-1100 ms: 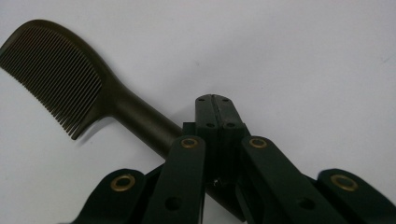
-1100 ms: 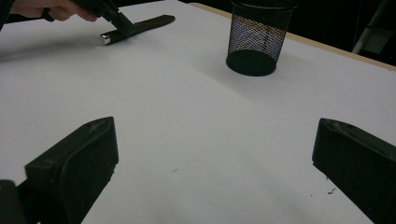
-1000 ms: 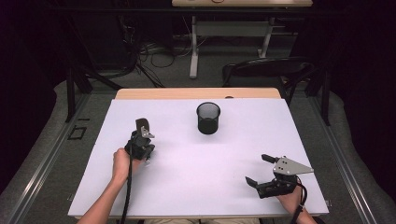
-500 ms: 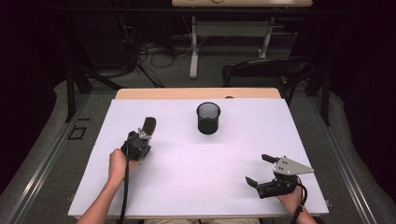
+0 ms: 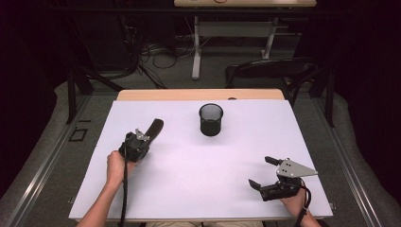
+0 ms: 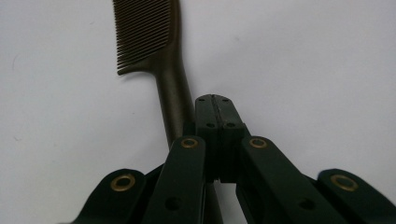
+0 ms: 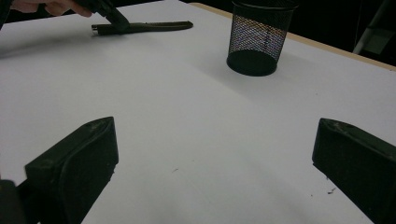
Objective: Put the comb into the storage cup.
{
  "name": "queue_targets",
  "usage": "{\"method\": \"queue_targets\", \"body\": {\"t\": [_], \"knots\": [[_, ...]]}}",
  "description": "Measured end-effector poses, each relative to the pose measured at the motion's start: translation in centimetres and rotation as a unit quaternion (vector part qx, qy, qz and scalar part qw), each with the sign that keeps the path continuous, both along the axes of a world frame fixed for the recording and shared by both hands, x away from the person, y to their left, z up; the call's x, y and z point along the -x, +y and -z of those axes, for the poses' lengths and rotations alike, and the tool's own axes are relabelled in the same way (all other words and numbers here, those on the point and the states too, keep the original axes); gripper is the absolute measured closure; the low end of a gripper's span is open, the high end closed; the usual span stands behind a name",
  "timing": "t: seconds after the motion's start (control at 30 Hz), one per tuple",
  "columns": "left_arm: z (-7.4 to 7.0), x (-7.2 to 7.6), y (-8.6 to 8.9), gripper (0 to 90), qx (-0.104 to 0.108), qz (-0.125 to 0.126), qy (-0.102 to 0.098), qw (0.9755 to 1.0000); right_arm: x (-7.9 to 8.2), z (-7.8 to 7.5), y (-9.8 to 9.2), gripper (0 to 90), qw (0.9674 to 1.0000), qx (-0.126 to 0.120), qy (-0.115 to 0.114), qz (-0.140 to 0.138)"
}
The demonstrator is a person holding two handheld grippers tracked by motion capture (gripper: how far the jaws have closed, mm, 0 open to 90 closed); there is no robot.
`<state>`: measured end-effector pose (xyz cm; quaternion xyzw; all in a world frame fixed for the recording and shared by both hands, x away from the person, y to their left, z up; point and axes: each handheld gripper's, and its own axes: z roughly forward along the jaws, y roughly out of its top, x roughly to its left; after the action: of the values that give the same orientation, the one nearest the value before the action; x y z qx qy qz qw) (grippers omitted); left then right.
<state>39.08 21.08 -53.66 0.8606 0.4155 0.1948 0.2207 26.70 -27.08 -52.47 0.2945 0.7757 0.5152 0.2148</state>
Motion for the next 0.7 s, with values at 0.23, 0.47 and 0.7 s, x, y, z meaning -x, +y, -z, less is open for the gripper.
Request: {"method": "queue_targets", "body": {"t": [0.23, 0.47, 0.7], "knots": [[0.1, -0.19, 0.46, 90.0, -0.003, -0.009, -0.003, 0.9999, 0.03, -0.01, 0.03, 0.0, 1.0, 0.0, 0.001, -0.001], [0.27, -0.32, 0.54, 90.0, -0.001, -0.008, -0.003, 1.0, -0.01, 0.0, -0.08, 0.0, 1.0, 0.0, 0.001, -0.002], [-0.52, 0.16, 0.98, 87.3, 0.024, -0.005, -0.006, 0.9997, 0.01, -0.01, -0.09, 0.0, 1.0, -0.002, 0.001, -0.001]]}}
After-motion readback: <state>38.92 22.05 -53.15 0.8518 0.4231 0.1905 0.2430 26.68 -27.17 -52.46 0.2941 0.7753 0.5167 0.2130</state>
